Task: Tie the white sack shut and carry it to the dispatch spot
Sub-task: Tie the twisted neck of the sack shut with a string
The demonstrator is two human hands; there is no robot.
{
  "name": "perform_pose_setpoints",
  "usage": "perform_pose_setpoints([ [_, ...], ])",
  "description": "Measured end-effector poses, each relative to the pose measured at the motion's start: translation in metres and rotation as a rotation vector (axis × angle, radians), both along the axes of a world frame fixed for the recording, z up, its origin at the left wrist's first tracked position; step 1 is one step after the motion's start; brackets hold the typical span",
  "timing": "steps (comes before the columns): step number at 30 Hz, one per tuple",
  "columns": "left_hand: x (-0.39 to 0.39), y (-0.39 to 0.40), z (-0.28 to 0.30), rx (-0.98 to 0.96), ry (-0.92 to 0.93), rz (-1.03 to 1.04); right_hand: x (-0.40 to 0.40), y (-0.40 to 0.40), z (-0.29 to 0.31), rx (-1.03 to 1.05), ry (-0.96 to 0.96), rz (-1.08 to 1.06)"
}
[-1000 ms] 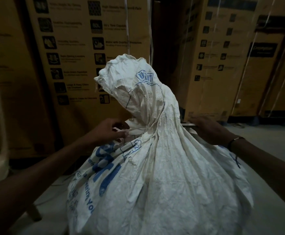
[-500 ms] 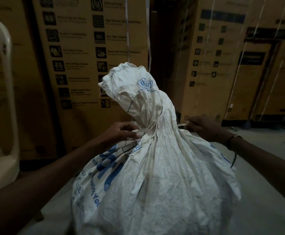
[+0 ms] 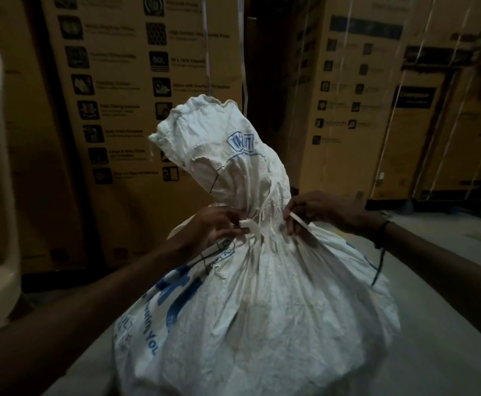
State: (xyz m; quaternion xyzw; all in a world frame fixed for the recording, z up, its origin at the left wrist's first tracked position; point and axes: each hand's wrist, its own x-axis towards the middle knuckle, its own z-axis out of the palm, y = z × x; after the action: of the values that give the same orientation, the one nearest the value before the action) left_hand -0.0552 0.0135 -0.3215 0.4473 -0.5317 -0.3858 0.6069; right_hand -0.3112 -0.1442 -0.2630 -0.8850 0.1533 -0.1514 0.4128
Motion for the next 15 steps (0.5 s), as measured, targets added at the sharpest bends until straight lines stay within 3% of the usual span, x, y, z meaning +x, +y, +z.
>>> perform_pose_setpoints([
  [3, -0.003, -0.002, -0.008, -0.069, -0.331, 0.179, -0.003, 0.012, 0.002, -0.382, 0.054, 0.102],
  [8, -0.009, -0.014, -0.011, -0.161, -0.425, 0.326, 0.012, 0.032, 0.006, -1.052, 0.097, 0.144],
  [13, -0.005, -0.023, -0.006, -0.117, -0.370, 0.251, 0.023, 0.027, 0.003, -1.305, 0.120, 0.330],
  [15, -0.005, -0.025, -0.006, -0.128, -0.351, 0.236, 0.032, 0.025, -0.001, -1.314, 0.152, 0.380],
])
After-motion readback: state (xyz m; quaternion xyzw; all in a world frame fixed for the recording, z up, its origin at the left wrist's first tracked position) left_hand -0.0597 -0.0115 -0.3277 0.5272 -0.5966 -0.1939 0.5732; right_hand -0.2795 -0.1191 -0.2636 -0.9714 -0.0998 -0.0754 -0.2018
